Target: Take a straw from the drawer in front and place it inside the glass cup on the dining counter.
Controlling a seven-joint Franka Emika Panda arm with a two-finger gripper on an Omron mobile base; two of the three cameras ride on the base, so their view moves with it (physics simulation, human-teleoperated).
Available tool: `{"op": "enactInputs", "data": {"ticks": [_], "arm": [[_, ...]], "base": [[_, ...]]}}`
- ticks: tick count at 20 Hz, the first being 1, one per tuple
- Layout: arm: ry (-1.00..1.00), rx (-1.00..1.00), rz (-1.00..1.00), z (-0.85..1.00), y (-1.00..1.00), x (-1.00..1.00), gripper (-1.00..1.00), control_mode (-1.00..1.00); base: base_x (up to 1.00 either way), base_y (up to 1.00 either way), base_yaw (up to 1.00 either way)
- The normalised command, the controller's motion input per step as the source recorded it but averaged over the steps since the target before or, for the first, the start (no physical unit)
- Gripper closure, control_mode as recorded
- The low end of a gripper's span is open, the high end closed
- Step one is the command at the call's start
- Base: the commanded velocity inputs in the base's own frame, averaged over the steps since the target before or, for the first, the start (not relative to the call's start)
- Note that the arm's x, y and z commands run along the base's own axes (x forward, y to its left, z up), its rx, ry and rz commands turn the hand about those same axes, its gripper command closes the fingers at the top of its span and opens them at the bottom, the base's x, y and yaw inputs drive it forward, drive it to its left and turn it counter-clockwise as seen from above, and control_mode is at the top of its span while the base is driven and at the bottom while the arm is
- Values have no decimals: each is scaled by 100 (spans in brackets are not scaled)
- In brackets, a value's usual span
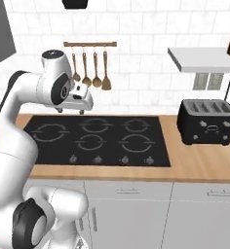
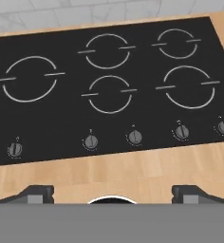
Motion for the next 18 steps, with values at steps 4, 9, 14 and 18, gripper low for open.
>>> {"op": "enactInputs", "data": {"ticks": [4,9,14,18], "arm": [[0,0,0,0,0,0,-100,100],[0,0,0,0,0,0,-100,100],[0,0,0,0,0,0,-100,100],[0,0,0,0,0,0,-100,100]], "base": [[-25,73,-36],[4,45,-52],[18,27,-57],[32,45,-50]]}}
